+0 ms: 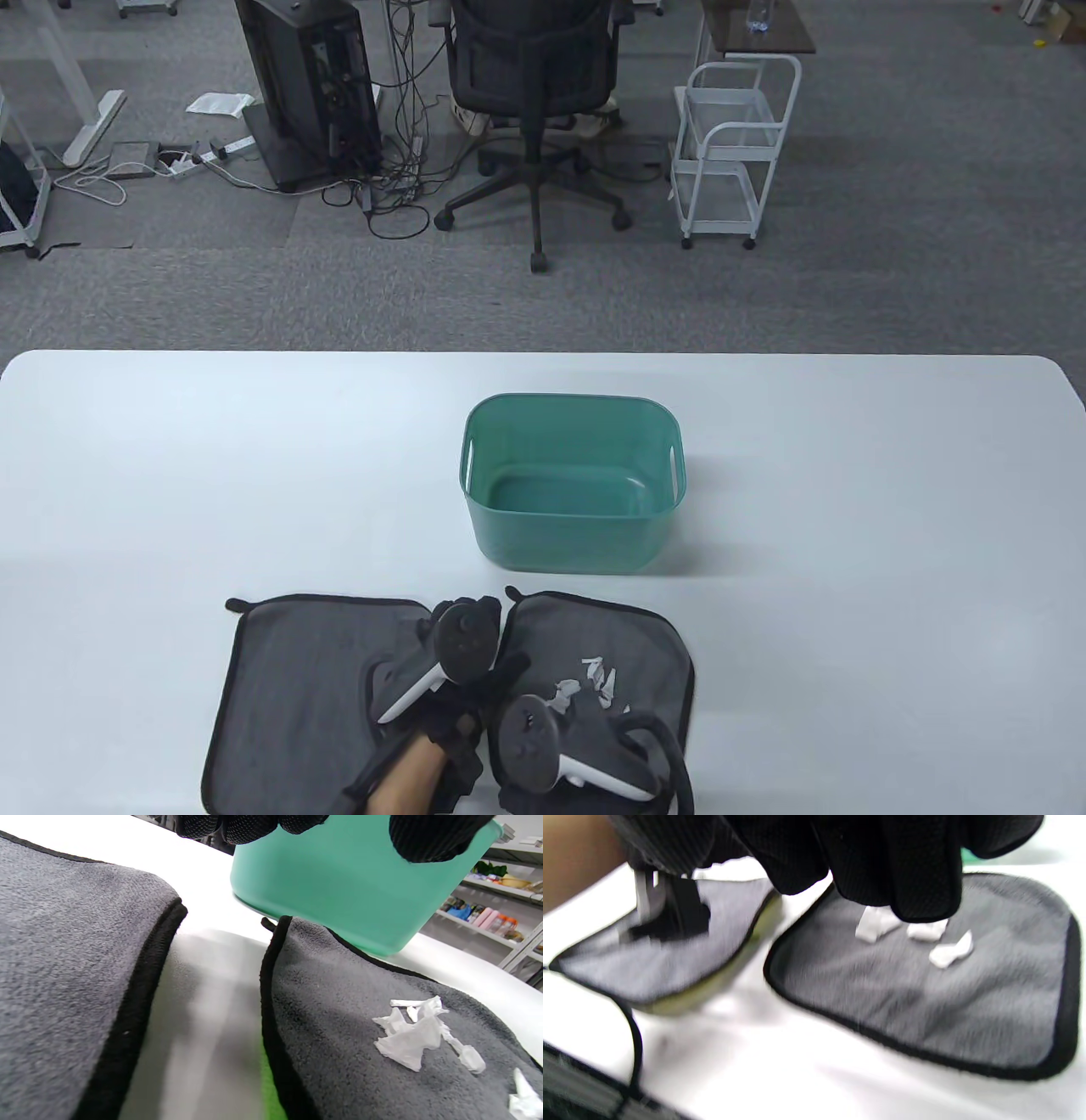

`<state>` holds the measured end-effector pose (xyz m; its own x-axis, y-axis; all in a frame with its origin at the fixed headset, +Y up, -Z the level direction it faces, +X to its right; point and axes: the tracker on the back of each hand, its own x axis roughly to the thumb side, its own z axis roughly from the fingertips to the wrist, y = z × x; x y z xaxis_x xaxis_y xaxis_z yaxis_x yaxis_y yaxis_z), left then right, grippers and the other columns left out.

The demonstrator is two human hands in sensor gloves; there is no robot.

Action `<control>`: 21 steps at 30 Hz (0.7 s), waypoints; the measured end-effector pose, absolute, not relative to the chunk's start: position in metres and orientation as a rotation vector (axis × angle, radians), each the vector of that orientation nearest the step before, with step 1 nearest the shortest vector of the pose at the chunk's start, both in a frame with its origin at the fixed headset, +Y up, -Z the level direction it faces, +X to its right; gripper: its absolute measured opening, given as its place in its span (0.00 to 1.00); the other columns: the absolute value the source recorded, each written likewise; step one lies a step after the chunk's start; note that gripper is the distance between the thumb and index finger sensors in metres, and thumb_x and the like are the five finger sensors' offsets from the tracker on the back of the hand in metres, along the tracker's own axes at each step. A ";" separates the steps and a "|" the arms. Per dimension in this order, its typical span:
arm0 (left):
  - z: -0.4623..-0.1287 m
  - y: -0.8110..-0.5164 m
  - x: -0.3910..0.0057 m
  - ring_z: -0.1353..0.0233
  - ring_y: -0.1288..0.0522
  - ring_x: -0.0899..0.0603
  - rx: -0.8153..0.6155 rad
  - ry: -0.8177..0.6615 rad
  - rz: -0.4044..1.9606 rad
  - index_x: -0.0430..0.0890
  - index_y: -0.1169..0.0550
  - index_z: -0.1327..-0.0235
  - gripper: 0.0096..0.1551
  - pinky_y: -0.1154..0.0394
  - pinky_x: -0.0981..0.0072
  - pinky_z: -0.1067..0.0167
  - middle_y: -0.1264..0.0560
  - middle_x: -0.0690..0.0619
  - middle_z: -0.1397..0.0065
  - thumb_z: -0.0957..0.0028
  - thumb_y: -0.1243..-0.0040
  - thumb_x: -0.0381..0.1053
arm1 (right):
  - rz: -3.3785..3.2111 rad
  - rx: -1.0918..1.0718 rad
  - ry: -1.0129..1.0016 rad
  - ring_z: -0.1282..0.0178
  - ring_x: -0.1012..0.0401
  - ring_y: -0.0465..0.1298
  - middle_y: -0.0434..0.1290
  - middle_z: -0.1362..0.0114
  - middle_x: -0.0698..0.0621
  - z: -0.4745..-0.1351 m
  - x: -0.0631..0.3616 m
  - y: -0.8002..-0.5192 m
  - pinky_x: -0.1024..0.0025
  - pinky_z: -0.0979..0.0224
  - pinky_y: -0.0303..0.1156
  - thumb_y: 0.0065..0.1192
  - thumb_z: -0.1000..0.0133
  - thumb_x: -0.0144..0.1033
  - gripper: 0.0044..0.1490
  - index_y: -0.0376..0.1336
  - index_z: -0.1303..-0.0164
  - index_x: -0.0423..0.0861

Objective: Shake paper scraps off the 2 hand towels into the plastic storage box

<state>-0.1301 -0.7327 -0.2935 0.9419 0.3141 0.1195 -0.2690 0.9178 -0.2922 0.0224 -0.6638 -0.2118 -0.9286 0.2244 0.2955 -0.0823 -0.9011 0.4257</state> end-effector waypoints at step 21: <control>-0.292 -0.731 -0.130 0.17 0.46 0.30 -0.256 -0.153 0.292 0.49 0.46 0.22 0.45 0.46 0.42 0.20 0.46 0.44 0.19 0.46 0.53 0.70 | 2.755 0.262 0.798 0.34 0.35 0.75 0.69 0.25 0.30 -0.274 0.055 -0.666 0.32 0.31 0.62 0.58 0.41 0.59 0.44 0.60 0.28 0.37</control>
<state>-0.1300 -0.7312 -0.2924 0.9463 0.3033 0.1121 -0.2646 0.9255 -0.2708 0.0548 -0.6665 -0.2736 -0.9498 0.2968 0.0992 -0.1978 -0.8150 0.5446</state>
